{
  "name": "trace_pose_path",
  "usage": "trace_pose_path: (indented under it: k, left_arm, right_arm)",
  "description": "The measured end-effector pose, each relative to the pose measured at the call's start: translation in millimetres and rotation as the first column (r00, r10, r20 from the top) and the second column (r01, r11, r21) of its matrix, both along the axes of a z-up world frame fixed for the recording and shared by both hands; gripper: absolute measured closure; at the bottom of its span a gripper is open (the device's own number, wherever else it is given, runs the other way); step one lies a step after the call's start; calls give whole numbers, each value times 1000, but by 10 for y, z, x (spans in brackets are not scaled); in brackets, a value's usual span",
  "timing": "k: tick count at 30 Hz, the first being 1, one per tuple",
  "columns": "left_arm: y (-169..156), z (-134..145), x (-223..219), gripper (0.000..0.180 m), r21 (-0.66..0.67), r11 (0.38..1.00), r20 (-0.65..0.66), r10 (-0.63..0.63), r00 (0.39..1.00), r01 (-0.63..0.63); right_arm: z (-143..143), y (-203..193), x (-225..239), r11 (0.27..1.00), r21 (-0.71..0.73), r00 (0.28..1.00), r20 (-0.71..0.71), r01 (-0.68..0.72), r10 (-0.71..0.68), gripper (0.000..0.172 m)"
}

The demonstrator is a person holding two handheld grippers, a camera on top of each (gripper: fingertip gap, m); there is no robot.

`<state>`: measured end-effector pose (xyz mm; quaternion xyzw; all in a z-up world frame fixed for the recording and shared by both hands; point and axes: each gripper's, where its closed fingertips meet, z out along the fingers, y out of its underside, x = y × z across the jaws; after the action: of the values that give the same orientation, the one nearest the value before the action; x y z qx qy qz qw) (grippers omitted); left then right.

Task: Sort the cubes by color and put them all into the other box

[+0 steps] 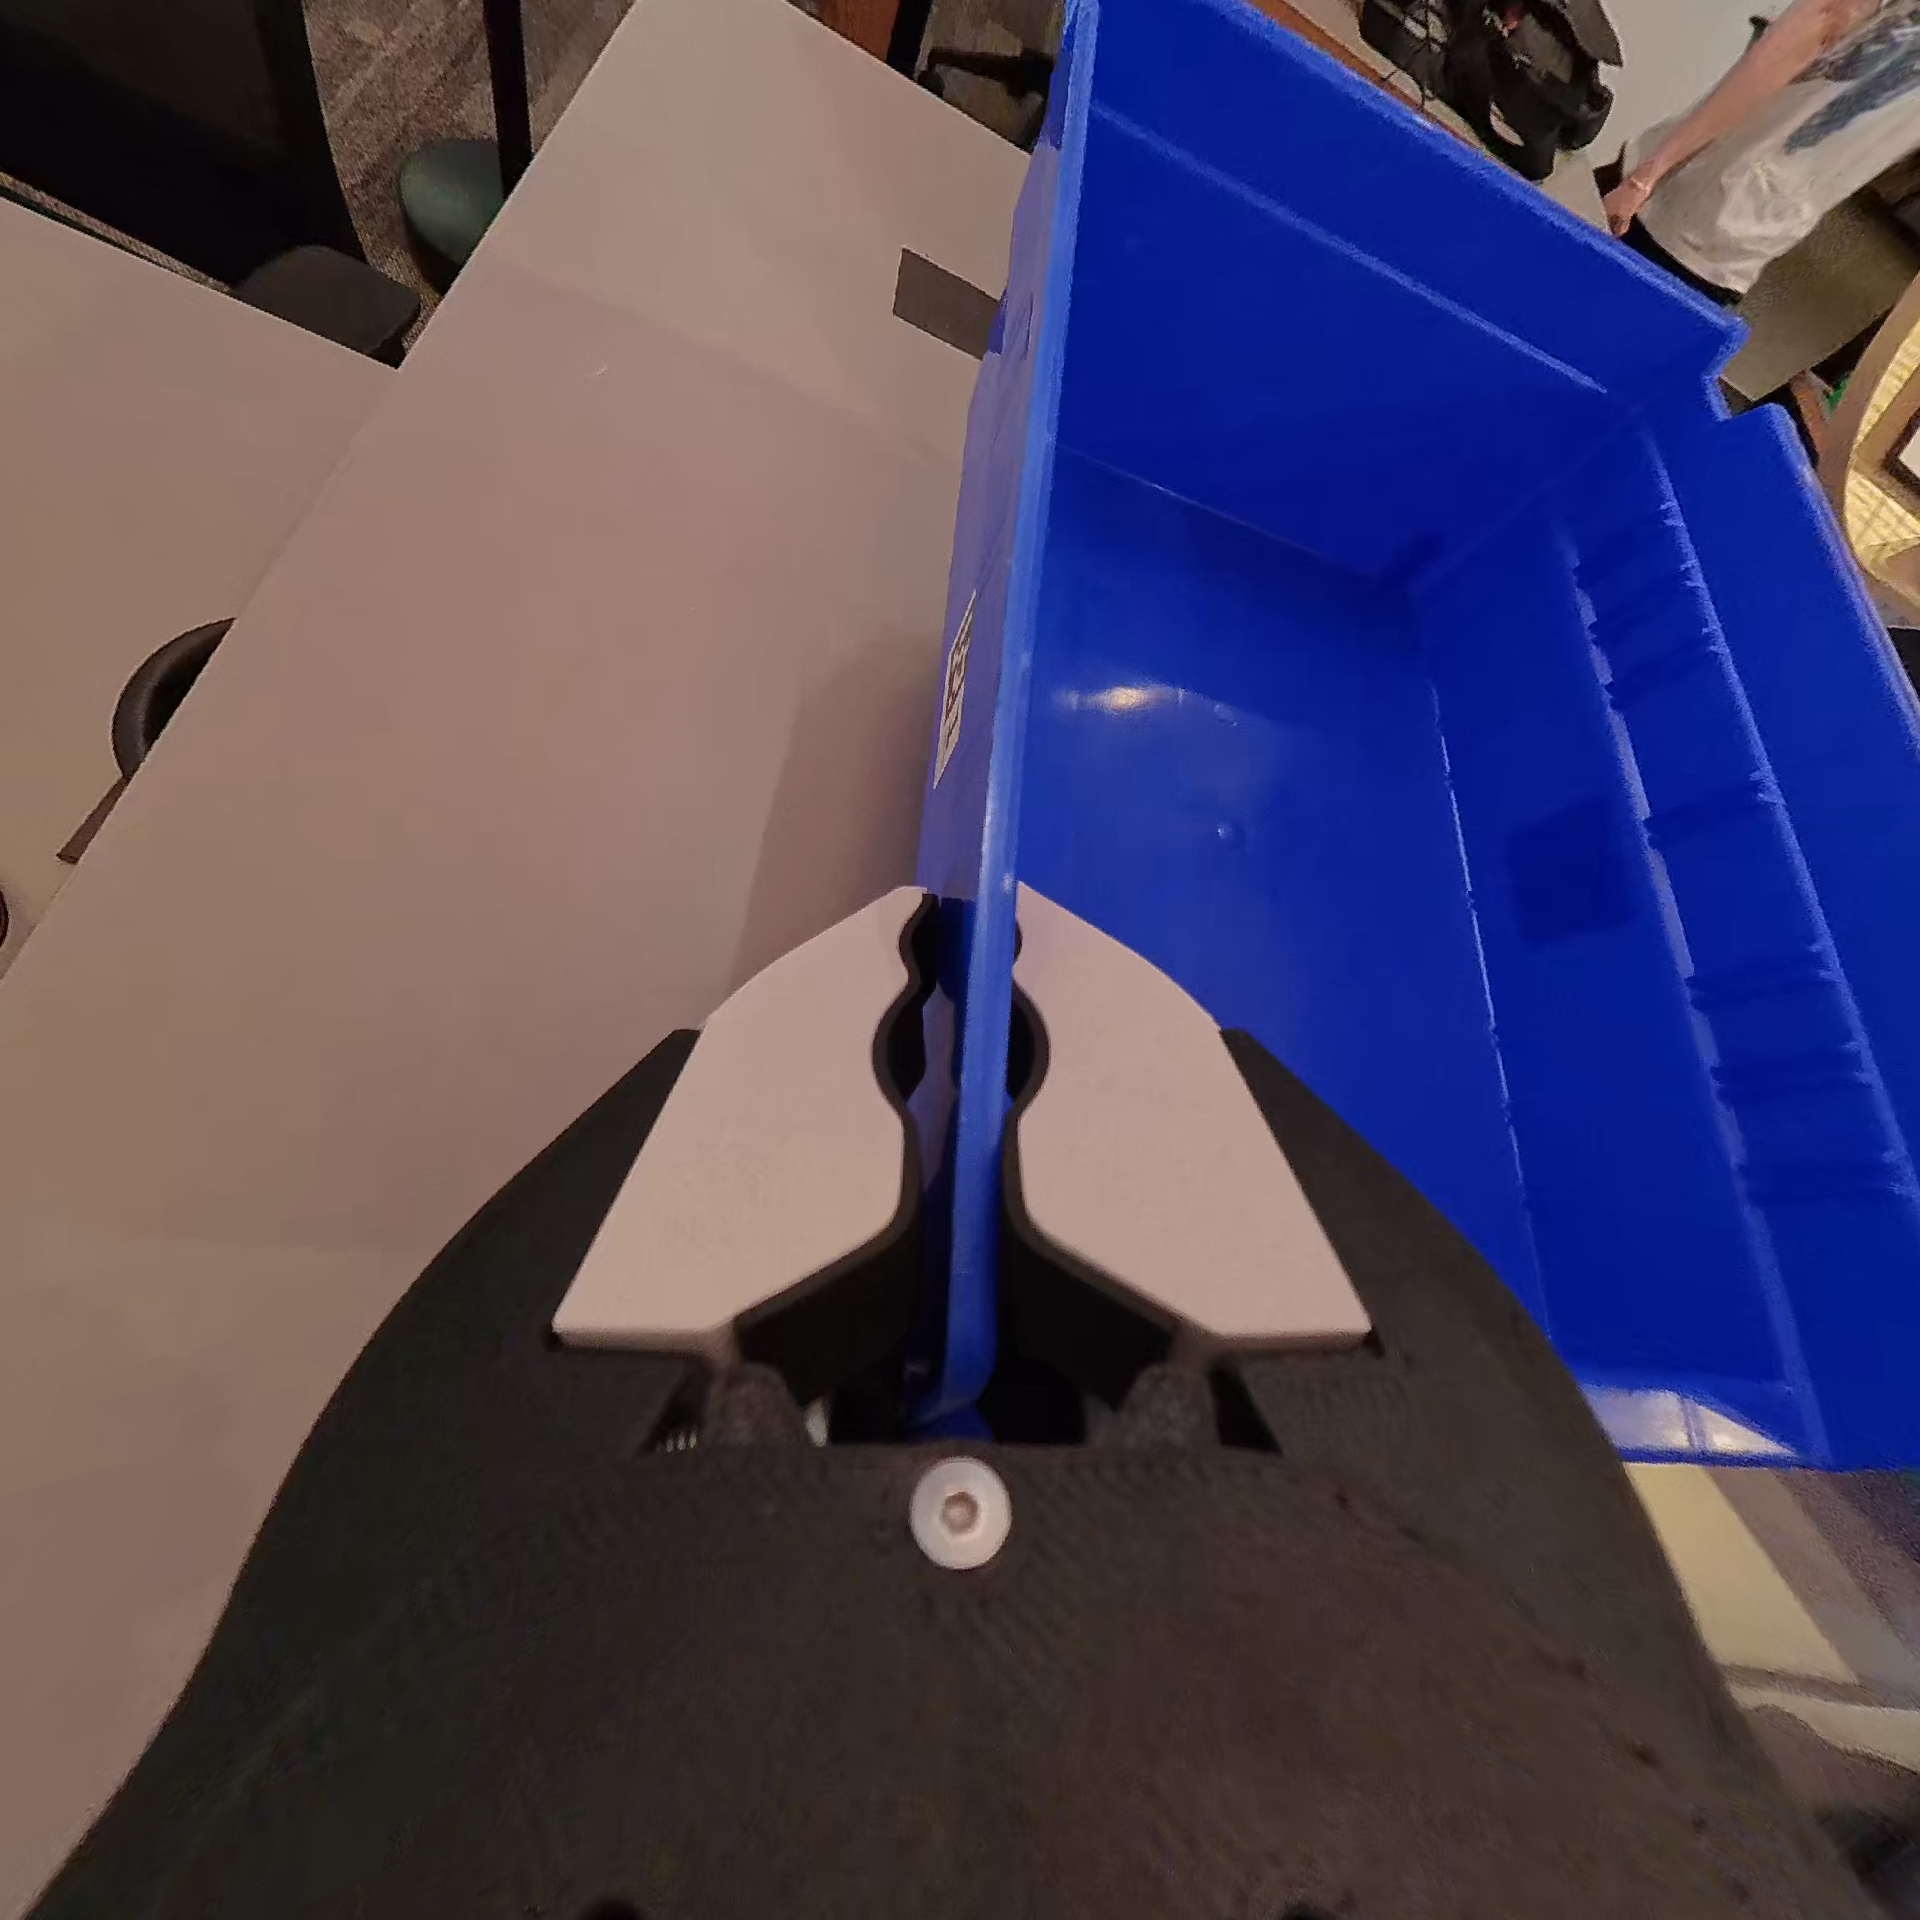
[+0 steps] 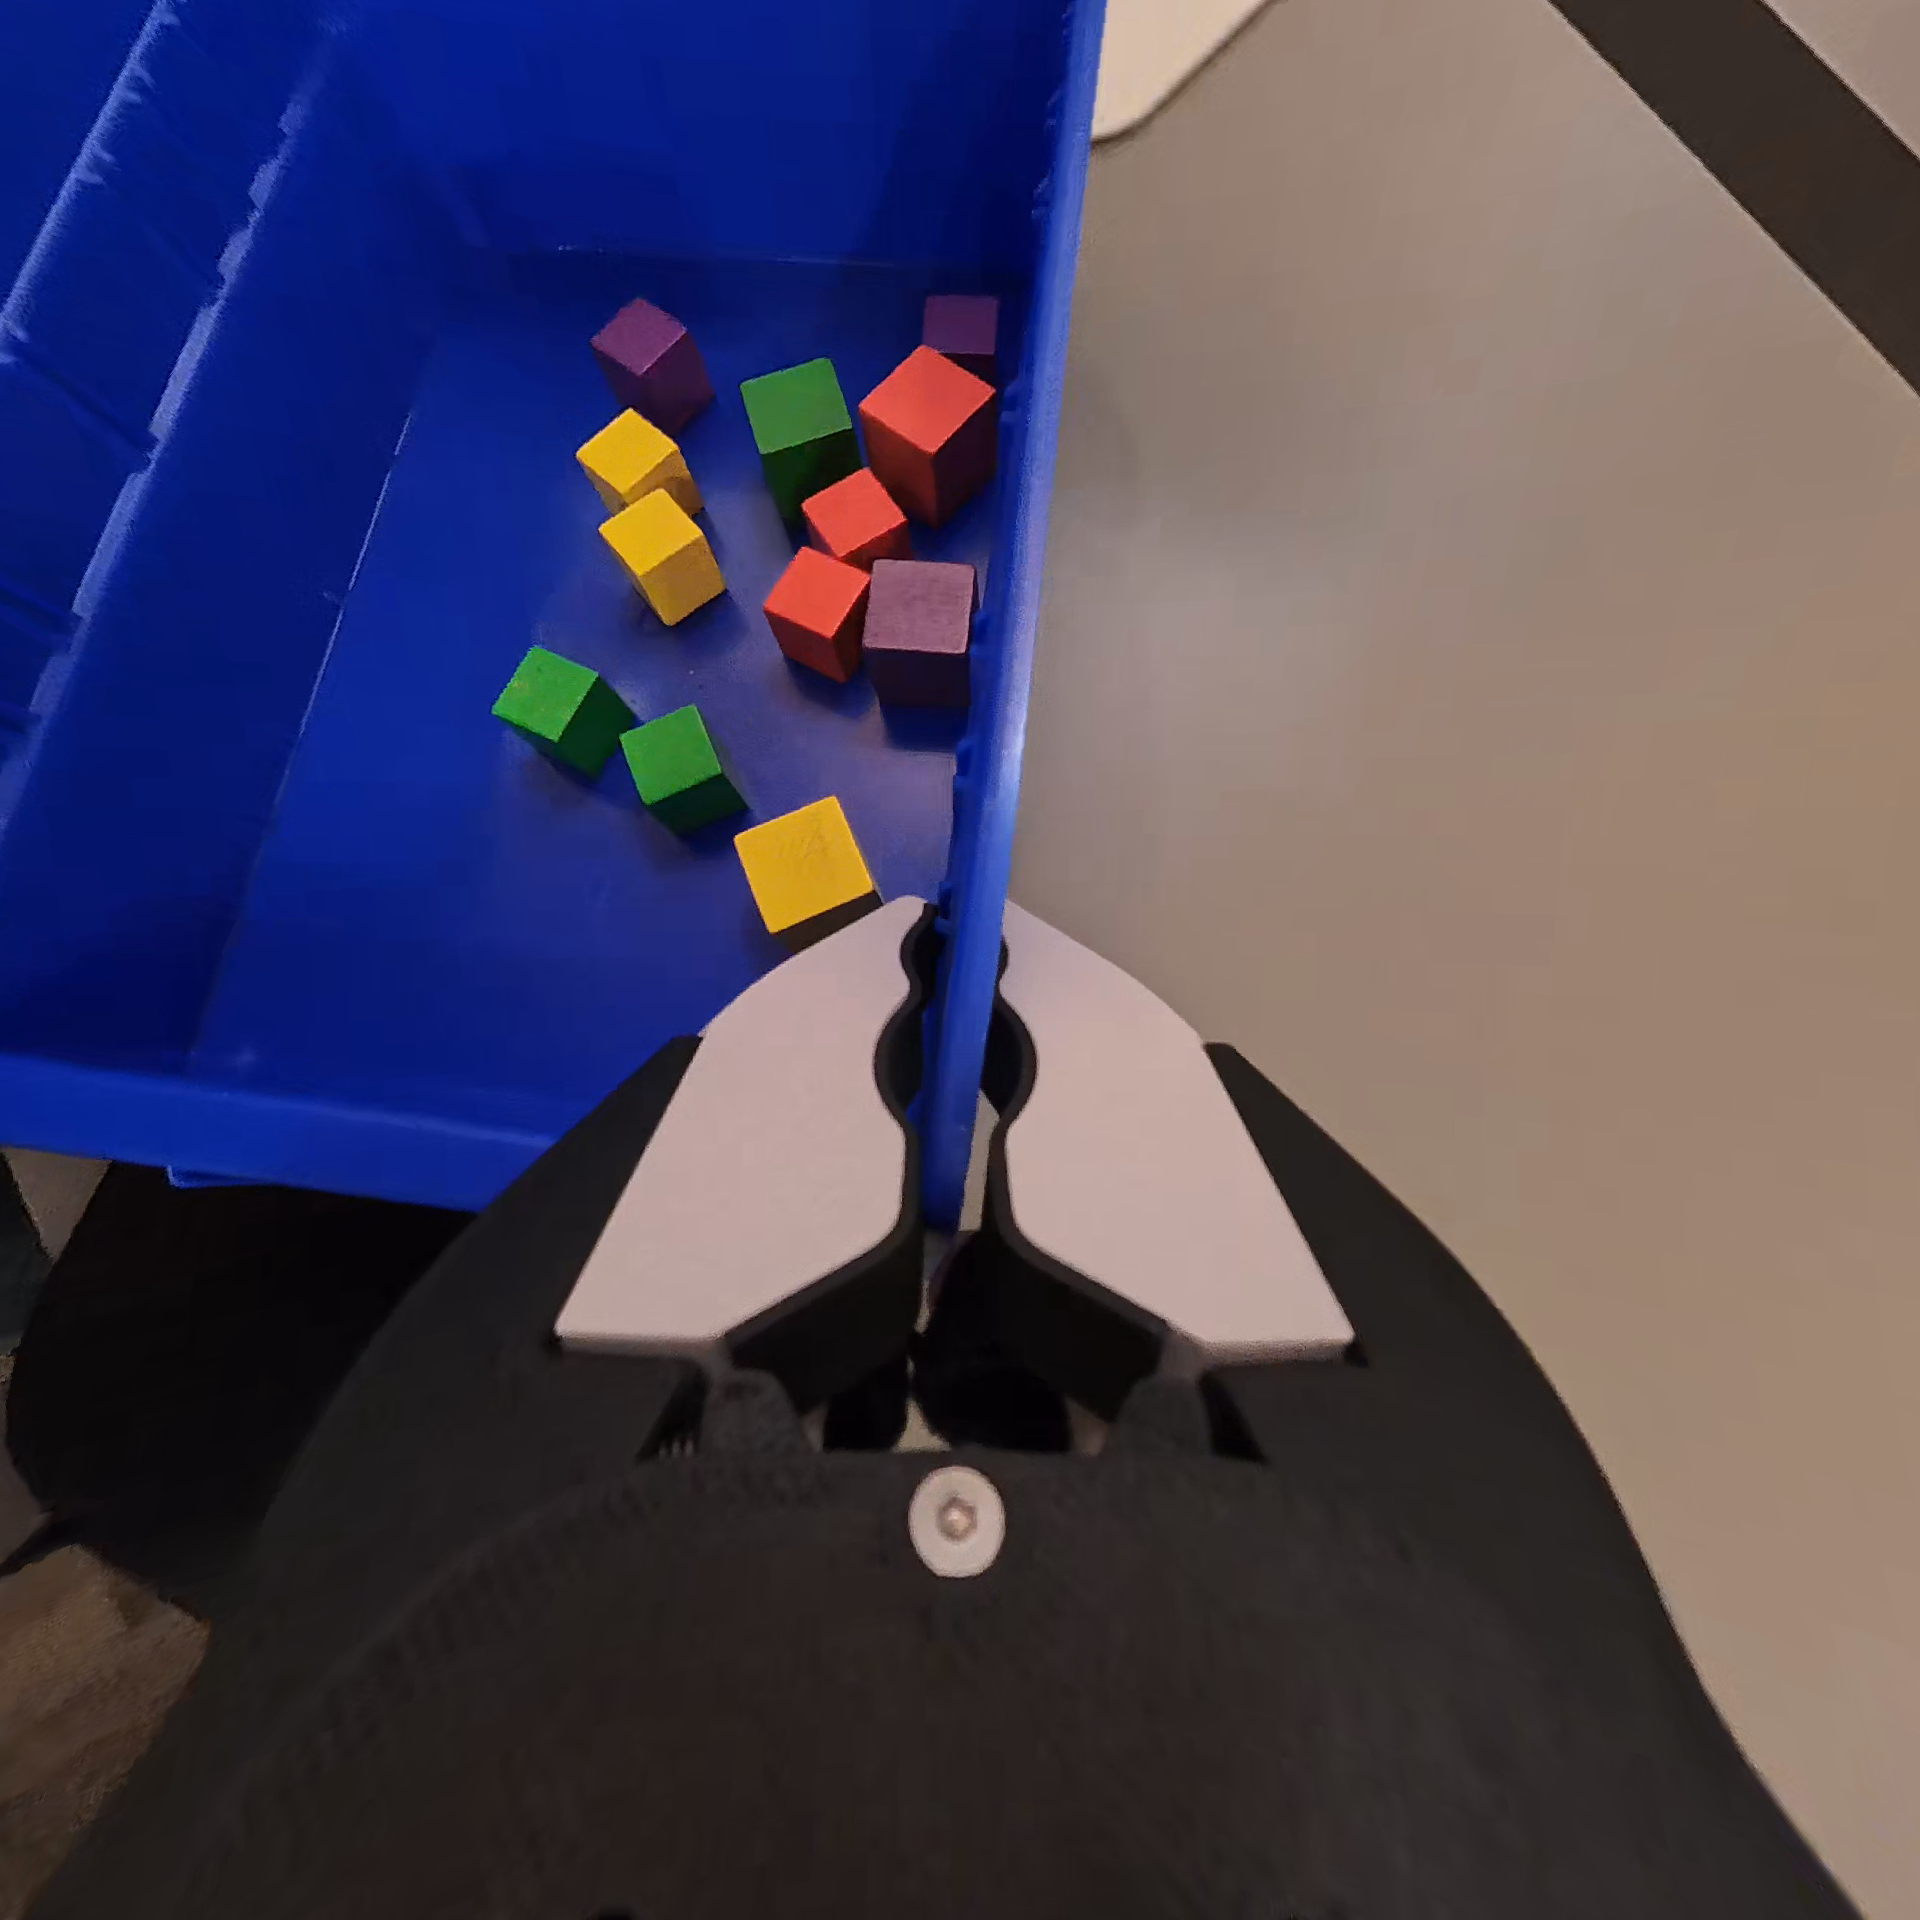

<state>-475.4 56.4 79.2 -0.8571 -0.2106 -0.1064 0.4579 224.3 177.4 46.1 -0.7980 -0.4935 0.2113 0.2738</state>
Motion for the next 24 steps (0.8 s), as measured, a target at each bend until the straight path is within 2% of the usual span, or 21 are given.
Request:
trace_pose_path:
  k: [11, 17, 24]
  left_arm:
    - [-200, 154, -70, 173, 58, 998, -14, 35, 999, -34]
    - [-370, 313, -223, 173, 103, 991, -14, 91, 996, -89]
    - [-484, 670, -376, 172, 177, 976, -33, 138, 990, -130]
  right_arm:
    - [-127, -103, -1273, 985, 0, 982, -72, -173, 172, 166]
    - [-192, -90, -2042, 984, 6, 979, -100, -175, 175, 166]
    - [-238, -13, -2800, 992, 11, 984, -122, -126, 126, 166]
